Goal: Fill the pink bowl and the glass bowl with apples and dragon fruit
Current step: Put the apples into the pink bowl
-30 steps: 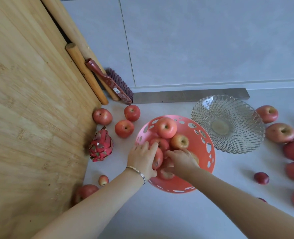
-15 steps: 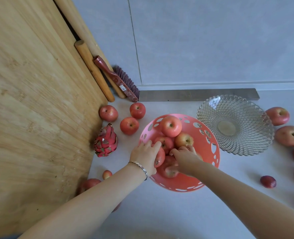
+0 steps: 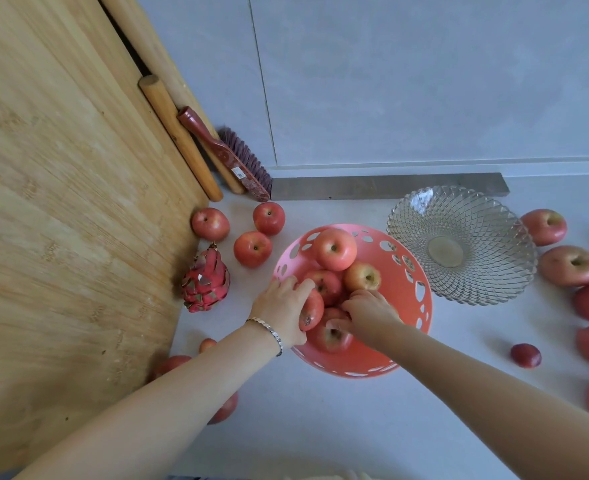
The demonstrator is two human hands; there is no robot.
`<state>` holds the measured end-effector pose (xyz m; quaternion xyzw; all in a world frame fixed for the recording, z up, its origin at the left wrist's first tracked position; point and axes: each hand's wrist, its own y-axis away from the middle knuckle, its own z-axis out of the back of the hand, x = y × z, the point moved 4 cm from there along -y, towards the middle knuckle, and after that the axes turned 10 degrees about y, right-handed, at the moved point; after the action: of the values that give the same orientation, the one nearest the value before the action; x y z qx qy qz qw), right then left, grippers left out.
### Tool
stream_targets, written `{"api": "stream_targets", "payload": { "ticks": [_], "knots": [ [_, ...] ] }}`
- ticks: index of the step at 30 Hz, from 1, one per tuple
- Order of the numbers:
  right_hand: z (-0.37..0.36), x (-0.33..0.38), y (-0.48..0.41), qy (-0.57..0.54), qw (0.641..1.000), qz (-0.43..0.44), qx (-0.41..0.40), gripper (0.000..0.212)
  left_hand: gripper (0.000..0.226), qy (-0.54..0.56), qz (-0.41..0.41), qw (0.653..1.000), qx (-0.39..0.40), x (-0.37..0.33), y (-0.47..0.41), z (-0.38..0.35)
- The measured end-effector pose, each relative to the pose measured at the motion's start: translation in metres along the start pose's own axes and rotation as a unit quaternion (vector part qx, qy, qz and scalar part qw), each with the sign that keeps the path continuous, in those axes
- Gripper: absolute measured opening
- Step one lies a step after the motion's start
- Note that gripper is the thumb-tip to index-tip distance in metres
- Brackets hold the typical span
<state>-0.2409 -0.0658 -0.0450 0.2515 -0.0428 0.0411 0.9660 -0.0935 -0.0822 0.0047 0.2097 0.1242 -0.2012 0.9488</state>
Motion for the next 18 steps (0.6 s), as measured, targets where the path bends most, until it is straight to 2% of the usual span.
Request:
{"api": "stream_targets", "payload": {
  "ticks": [7,11,14,16,18],
  "knots": [
    [0.003,-0.001,0.006,-0.036,0.999,0.016,-0.026,0.042,0.081,-0.088,0.006,0.996,0.009,-0.004,-0.001,-0.010],
    [0.022,0.000,0.017,-0.112,0.990,0.021,-0.086,0.043,0.095,-0.027,0.010,0.999,0.023,0.003,0.004,-0.013],
    [0.043,0.006,0.028,-0.162,0.974,0.045,-0.153,0.036,0.092,0.080,-0.013,0.995,-0.054,0.012,0.020,0.010],
    [0.055,0.013,0.037,-0.186,0.962,0.071,-0.185,0.031,0.083,0.130,0.018,0.984,-0.120,0.032,0.037,0.023],
    [0.062,0.026,0.044,-0.187,0.957,0.102,-0.199,0.028,0.076,0.081,0.107,0.985,-0.108,0.067,0.058,0.021]
  ]
}}
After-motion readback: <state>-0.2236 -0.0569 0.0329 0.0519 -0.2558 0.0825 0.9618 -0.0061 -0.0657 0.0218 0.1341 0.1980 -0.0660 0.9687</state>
